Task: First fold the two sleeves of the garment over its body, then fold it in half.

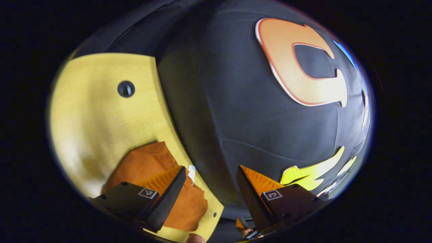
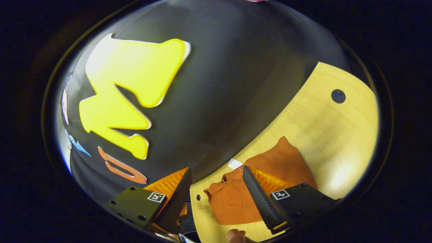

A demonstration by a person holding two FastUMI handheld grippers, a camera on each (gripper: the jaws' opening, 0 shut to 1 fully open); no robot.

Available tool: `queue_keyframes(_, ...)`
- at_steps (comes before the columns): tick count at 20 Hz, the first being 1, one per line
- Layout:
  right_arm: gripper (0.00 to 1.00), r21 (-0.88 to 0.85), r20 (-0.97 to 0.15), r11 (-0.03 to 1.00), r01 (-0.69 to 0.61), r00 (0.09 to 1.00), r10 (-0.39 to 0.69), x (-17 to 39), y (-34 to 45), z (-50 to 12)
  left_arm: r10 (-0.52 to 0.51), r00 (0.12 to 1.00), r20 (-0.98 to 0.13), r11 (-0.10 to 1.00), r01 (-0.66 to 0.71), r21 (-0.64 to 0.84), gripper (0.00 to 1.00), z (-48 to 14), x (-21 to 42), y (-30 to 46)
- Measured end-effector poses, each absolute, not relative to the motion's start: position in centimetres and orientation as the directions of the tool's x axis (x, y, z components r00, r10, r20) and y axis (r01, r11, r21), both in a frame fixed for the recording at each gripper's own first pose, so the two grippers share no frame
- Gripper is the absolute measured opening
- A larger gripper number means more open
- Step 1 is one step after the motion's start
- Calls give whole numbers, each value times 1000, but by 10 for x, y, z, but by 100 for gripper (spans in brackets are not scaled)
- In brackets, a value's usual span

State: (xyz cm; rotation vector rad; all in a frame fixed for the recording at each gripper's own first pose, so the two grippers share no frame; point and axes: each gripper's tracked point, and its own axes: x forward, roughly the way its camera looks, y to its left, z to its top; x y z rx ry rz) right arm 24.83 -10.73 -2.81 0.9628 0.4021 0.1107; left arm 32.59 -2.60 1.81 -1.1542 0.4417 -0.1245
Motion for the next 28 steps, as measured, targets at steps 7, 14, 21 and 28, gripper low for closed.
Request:
queue_keyframes(7, 98, 481, -201, 877, -10, 972, 121, 150, -80, 40, -145, 952, -269, 842, -24, -539, 98, 78, 227, 11)
queue_keyframes(14, 98, 270, -88, 961, 59, 995, -36, 61, -50, 61, -48, 983, -175, 960, -3, -279, 98, 100, 128, 25)
queue_keyframes(21, 98, 169, -122, 982, 82, 991, -62, -11, 5, 12, -71, 986, -151, 987, 48, -150, 98, 99, 54, 17)
queue_keyframes(28, 97, 27, -64, 1000, 14, 998, -12, -27, 54, -7, -105, 983, -152, 986, 83, -147, 98, 97, 23, -5)
